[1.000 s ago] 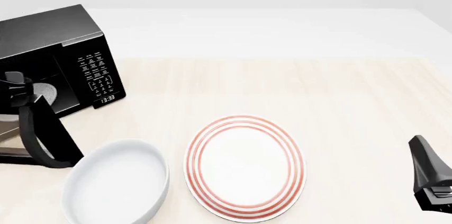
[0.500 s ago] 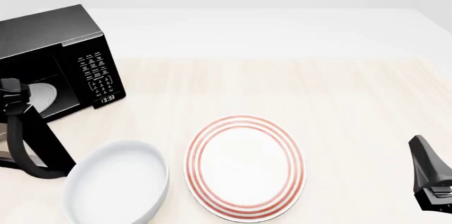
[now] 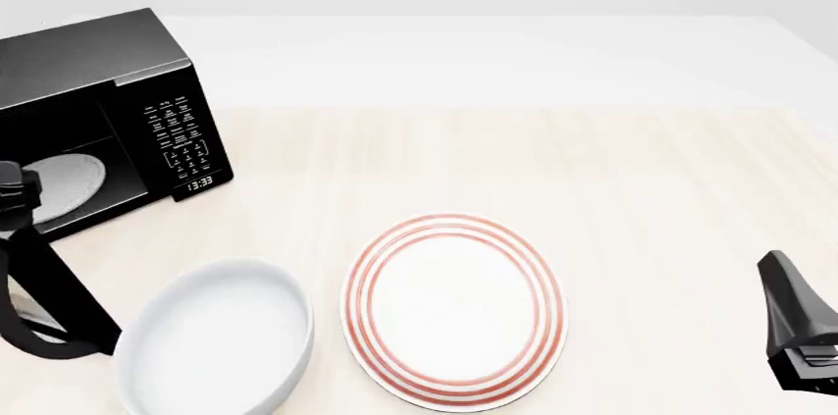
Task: Open the microwave.
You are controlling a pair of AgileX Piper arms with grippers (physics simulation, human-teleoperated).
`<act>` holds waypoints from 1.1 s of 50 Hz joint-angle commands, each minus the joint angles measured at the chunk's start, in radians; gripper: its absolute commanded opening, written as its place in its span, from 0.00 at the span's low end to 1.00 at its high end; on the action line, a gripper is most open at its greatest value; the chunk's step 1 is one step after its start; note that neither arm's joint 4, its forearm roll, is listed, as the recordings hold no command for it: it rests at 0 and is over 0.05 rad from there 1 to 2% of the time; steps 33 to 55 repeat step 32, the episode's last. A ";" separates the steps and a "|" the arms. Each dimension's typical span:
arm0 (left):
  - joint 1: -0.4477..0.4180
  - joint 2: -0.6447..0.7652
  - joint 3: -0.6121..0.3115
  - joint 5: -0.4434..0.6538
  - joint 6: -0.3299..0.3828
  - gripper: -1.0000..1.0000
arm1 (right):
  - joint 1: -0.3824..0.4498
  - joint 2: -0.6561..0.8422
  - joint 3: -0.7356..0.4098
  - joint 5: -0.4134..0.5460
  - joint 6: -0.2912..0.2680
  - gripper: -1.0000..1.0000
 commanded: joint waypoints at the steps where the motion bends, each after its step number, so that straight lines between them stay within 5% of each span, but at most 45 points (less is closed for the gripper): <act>1: 0.003 -0.031 0.045 0.006 0.003 1.00 | 0.000 0.000 0.000 0.000 0.000 1.00; 55: 0.015 -0.075 0.084 0.028 -0.005 1.00 | 0.000 0.000 0.000 0.000 0.000 1.00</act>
